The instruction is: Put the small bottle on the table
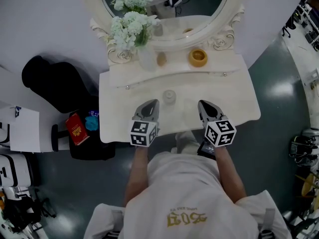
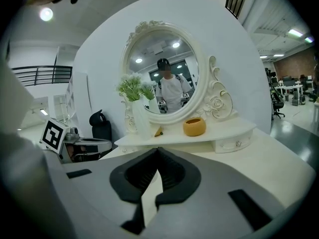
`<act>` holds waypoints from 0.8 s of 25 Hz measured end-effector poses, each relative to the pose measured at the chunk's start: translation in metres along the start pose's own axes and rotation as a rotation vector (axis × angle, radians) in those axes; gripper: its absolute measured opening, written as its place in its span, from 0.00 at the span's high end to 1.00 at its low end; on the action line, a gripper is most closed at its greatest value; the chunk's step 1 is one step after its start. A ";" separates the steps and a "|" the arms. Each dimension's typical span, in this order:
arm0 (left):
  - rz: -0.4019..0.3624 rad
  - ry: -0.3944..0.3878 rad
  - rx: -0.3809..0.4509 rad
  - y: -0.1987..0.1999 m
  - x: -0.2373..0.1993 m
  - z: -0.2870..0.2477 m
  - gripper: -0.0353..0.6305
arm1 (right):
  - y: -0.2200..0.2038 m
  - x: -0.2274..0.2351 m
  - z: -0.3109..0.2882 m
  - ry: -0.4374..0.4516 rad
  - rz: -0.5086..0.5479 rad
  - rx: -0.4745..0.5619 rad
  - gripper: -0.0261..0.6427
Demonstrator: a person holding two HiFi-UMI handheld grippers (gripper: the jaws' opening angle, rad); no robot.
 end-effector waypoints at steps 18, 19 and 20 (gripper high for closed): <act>-0.003 -0.002 -0.038 -0.008 0.000 -0.006 0.92 | 0.000 0.007 0.007 -0.031 -0.053 0.012 0.94; -0.001 -0.003 -0.039 -0.009 0.000 -0.006 0.92 | 0.000 0.007 0.007 -0.032 -0.054 0.011 0.94; 0.000 -0.004 -0.039 -0.009 0.001 -0.006 0.92 | 0.000 0.007 0.008 -0.033 -0.054 0.011 0.94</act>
Point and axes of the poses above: the fingertips, and each gripper's own axes: z backward along the fingers, x to its right, y out of its top, the point moved 5 cm from there along z, backward along the fingers, and after that the axes turned 7 degrees about x, right-handed, at the moved point
